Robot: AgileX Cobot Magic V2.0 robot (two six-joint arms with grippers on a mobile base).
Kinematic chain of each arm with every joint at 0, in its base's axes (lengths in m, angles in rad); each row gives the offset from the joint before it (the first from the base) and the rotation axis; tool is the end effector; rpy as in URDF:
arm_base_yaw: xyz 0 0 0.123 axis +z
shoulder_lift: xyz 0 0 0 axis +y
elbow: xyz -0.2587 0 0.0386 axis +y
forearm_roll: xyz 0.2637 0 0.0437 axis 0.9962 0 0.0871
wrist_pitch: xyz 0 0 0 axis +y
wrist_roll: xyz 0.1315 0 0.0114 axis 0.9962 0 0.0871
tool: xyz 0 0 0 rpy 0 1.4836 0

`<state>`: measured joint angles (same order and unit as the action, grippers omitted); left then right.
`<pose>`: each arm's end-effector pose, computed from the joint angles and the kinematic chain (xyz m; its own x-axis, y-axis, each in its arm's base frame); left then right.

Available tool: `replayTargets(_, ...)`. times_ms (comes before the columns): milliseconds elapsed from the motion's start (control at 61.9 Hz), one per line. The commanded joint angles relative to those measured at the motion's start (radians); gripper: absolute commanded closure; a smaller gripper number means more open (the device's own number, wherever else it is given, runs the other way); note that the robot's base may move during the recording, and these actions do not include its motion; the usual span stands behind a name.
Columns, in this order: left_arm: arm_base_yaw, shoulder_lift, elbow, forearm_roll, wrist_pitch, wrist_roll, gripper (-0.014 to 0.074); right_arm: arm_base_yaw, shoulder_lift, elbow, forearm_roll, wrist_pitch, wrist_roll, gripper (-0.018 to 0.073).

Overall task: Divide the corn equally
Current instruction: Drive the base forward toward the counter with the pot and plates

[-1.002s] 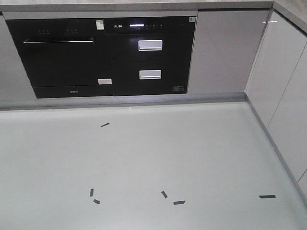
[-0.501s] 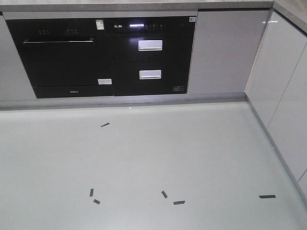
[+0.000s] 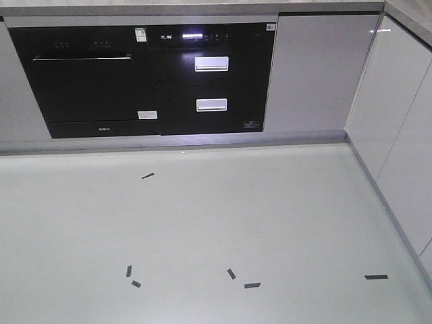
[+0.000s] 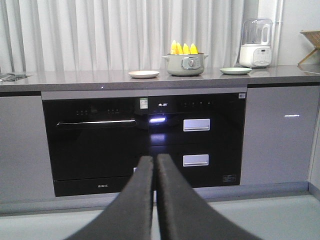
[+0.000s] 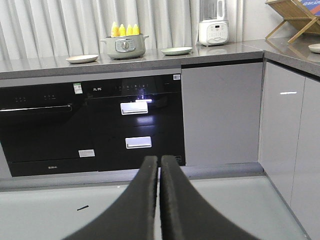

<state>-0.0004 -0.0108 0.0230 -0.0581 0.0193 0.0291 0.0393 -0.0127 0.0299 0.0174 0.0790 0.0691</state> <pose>0.1369 -0.0002 0.2065 0.0556 -0.0290 -0.9980 0.0031 0.9996 -0.0289 0.1371 0.0056 0.1962 -0.0125 0.0859 -0.9962 -0.0397 0.9955 0.0863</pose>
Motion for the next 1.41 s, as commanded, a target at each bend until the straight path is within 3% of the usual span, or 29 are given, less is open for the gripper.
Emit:
replayTargets(0, -0.005, -0.015, 0.013, -0.002, -0.07, -0.007, 0.0603, -0.005, -0.003, 0.01, -0.008, -0.079, -0.006, 0.0561)
replayTargets(1390, -0.005, -0.015, 0.013, -0.002, -0.07, -0.007, 0.0603, -0.005, -0.003, 0.01, -0.008, -0.079, -0.006, 0.0561)
